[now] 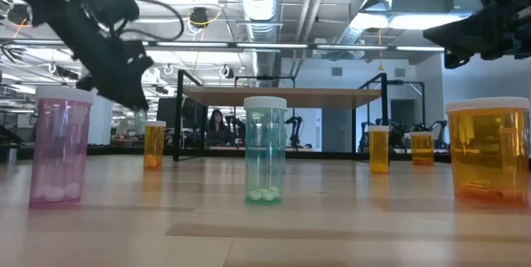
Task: Pick and place medicine bottles onto shelf by color
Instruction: Put the top left blue pill bottle on the shelf
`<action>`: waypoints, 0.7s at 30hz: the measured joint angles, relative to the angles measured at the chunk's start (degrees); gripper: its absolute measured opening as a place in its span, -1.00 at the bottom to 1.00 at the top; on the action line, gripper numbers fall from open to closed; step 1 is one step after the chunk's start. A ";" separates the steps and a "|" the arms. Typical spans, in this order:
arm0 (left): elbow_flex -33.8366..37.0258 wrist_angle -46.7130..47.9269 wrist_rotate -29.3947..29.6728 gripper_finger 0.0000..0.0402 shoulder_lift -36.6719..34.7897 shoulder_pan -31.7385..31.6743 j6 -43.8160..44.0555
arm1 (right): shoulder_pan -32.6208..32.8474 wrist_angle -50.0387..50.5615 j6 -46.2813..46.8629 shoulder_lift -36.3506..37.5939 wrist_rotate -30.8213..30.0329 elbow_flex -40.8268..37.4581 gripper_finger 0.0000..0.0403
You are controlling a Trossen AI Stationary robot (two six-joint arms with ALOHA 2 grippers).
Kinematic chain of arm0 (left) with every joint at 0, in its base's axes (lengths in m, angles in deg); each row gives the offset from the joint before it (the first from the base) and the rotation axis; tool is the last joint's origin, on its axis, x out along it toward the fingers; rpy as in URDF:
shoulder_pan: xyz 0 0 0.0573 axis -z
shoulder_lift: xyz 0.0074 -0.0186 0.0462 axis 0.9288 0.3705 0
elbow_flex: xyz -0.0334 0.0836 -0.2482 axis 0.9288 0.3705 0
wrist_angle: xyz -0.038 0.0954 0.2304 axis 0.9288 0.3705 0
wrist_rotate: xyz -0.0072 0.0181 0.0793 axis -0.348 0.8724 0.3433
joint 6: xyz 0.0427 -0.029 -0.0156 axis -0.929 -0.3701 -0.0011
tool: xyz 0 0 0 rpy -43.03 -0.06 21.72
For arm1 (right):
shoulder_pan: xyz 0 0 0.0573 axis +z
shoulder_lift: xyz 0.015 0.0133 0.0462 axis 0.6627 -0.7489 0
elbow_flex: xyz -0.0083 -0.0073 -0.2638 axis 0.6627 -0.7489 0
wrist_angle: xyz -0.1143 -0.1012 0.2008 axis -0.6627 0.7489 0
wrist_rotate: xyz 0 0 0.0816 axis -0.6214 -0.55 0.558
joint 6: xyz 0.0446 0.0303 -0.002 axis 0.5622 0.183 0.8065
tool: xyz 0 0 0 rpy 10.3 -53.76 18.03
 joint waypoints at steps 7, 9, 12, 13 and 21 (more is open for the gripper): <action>-13.01 8.11 1.22 -0.45 0.11 0.00 -3.31 | 0.01 0.00 0.00 0.01 0.01 -0.01 -0.94; -17.32 10.29 0.71 -0.45 1.16 0.02 -4.16 | 0.00 -0.01 0.01 -0.01 0.00 0.00 -0.94; -23.37 12.14 0.71 -0.45 3.77 0.15 -6.59 | 0.00 0.00 -0.01 0.00 0.00 0.00 -0.94; -25.23 12.87 0.77 -0.45 4.95 0.15 -7.51 | 0.02 0.00 -0.01 0.00 0.00 0.00 -0.94; -41.45 16.17 0.59 -0.45 18.55 0.15 -14.49 | 0.01 0.00 0.01 0.00 0.00 -0.02 -0.94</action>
